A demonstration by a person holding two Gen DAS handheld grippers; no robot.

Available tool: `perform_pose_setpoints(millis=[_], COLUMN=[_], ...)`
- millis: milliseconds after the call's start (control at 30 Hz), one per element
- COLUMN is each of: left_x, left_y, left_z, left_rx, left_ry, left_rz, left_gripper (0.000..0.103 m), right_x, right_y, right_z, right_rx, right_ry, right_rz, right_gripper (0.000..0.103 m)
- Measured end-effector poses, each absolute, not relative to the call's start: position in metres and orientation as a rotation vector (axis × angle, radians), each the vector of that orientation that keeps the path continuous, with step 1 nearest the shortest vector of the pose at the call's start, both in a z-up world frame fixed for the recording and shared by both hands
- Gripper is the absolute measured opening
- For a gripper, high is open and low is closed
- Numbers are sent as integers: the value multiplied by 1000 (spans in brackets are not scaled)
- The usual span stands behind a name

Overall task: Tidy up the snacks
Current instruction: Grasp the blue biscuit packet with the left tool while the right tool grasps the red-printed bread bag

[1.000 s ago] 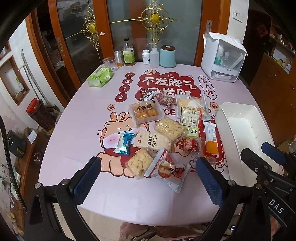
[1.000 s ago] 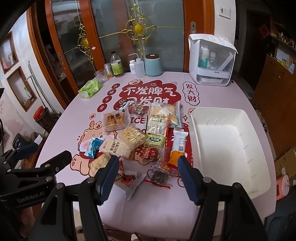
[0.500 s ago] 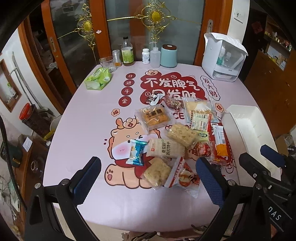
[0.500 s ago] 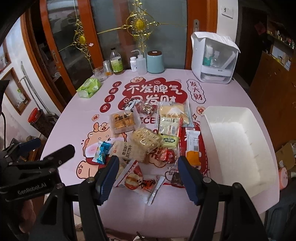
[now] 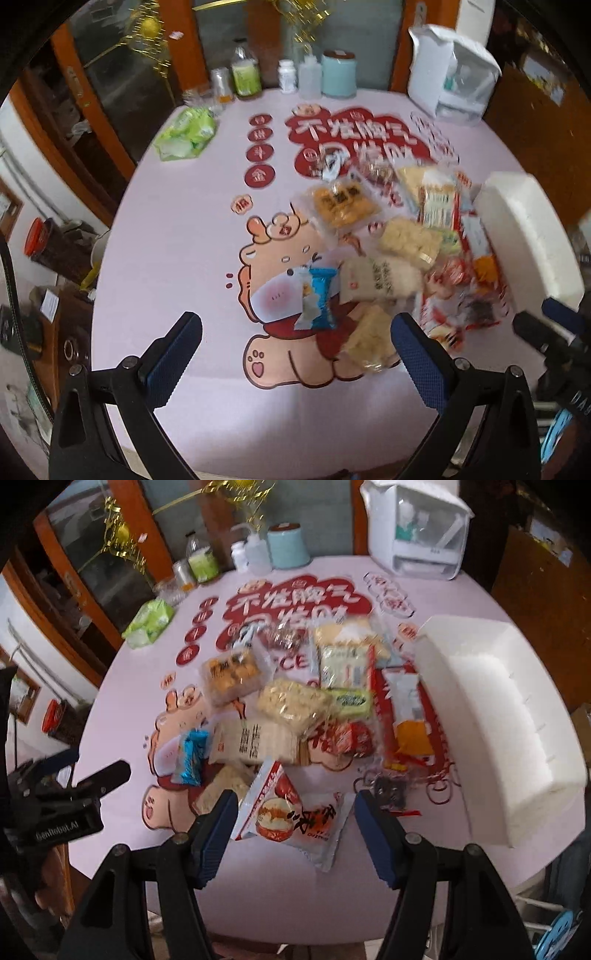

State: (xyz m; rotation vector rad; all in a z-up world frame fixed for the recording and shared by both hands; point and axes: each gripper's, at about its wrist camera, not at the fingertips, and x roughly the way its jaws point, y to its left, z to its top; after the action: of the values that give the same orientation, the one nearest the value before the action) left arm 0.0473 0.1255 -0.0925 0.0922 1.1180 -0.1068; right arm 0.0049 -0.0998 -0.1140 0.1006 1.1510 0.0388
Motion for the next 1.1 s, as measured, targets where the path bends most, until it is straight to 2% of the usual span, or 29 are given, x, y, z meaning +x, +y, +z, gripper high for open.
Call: perform_pose_setpoints(millis=[200,633,900,1100], left_x=[67,107,123,132], left_y=[130,133,123,116], left_z=[-138,-215,-239,-250], left_rx=[94,65,58,75], left_ry=[1193,1323,1383,1413], left_rz=[-218,-204,-204,-198], left_gripper=[102,101,96,88], right_x=[0,9,19,18], right_y=[-96,-82,-76,-68], right_z=[-154,-198,-207,-221], right_rx=[-41,-289,-290,-313], right_ry=[1089,1080,1132,1193], right_rz=[152,441,618,706], right_gripper=[66,66,66,66])
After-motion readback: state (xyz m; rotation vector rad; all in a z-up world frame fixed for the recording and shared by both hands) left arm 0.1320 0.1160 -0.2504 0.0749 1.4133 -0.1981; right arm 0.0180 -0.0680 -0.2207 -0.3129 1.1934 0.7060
